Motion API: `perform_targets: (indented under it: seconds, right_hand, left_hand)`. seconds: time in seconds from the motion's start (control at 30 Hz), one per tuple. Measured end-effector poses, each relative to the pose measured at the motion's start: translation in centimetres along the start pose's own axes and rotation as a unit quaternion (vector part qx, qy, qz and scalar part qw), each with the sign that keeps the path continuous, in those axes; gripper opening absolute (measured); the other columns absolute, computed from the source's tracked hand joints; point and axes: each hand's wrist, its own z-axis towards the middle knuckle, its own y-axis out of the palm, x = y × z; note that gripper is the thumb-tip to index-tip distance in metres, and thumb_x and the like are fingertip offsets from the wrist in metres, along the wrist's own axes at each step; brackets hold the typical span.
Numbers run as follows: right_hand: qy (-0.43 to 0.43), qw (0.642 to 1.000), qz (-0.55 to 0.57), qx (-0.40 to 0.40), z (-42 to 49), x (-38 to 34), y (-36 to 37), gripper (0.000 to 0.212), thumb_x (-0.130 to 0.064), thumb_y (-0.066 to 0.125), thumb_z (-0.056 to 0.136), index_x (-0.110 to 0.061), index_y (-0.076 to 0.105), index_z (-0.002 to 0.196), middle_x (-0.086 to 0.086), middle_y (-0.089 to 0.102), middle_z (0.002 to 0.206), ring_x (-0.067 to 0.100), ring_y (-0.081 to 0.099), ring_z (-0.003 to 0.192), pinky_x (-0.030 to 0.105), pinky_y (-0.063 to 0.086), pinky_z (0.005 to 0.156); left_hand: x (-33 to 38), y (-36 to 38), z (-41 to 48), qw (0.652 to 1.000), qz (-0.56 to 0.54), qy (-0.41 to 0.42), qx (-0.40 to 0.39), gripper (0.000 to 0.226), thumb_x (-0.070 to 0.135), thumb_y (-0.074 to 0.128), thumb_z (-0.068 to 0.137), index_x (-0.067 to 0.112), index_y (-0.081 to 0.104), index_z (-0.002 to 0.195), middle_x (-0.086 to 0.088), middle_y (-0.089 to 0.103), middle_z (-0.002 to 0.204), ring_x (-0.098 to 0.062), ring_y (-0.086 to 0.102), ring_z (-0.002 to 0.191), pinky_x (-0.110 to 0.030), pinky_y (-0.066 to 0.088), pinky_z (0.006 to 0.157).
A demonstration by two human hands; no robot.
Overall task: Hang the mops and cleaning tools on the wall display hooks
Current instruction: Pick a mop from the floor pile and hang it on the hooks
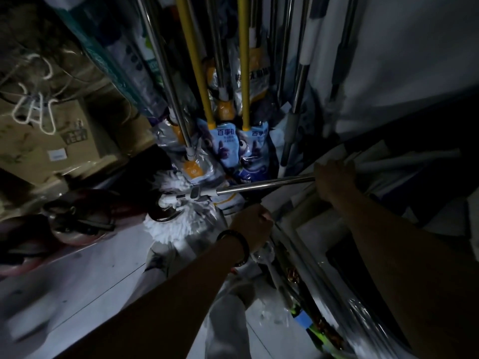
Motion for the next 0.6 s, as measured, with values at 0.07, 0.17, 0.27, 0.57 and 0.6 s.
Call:
perform_targets:
  seconds: [0.07, 0.17, 0.27, 0.57, 0.6]
  right_hand:
    - [-0.01, 0.998, -0.01, 0.063, -0.7, 0.0, -0.4, 0.032, -0.023, 0.052, 0.101, -0.017, 0.066, 0.129, 0.016, 0.065, 0.129, 0.038, 0.058, 0.123, 0.049, 0.038, 0.112]
    - [-0.021, 0.994, -0.006, 0.104, -2.9, -0.7, -3.5, 0.024, -0.021, 0.053, 0.1, -0.015, 0.07, 0.116, 0.014, 0.068, 0.117, 0.036, 0.062, 0.113, 0.046, 0.042, 0.104]
    - [-0.026, 0.994, -0.008, 0.106, -6.4, -2.9, -7.5, 0.015, -0.019, 0.059, 0.098, -0.019, 0.072, 0.104, 0.009, 0.071, 0.106, 0.031, 0.064, 0.102, 0.045, 0.044, 0.1]
    - [-0.056, 0.986, 0.096, 0.127, -17.2, -8.7, -18.3, 0.017, -0.021, 0.087, 0.07, -0.019, 0.073, 0.061, 0.005, 0.069, 0.065, 0.027, 0.07, 0.076, 0.04, 0.037, 0.093]
    - [-0.077, 0.987, 0.06, 0.126, -17.8, -9.3, -18.8, 0.025, -0.025, 0.09, 0.06, -0.023, 0.067, 0.05, -0.002, 0.063, 0.054, 0.021, 0.068, 0.065, 0.036, 0.034, 0.087]
  left_hand:
    - [0.3, -0.2, -0.6, 1.0, -0.009, 0.003, 0.005, 0.011, 0.019, 0.062, 0.097, 0.015, 0.069, 0.104, -0.011, 0.072, 0.1, -0.03, 0.071, 0.093, -0.032, 0.057, 0.074]
    - [1.3, -1.2, -1.9, 1.0, -0.014, 0.002, 0.013, 0.019, 0.014, 0.061, 0.098, 0.01, 0.068, 0.115, -0.012, 0.072, 0.106, -0.031, 0.07, 0.097, -0.032, 0.056, 0.078]
    - [2.1, -2.7, -3.7, 0.999, -0.025, 0.002, 0.033, 0.014, 0.011, 0.063, 0.099, 0.011, 0.062, 0.113, -0.005, 0.065, 0.098, -0.03, 0.065, 0.098, -0.026, 0.049, 0.074]
    - [7.7, -10.0, -10.7, 0.991, 0.0, 0.058, 0.119, 0.036, 0.011, 0.068, 0.096, 0.007, 0.054, 0.128, -0.008, 0.06, 0.111, -0.029, 0.061, 0.096, -0.039, 0.05, 0.076]
    - [8.4, -10.9, -11.6, 0.988, -0.002, 0.069, 0.136, 0.037, 0.01, 0.07, 0.094, 0.006, 0.055, 0.128, -0.011, 0.061, 0.11, -0.031, 0.062, 0.096, -0.042, 0.053, 0.077]
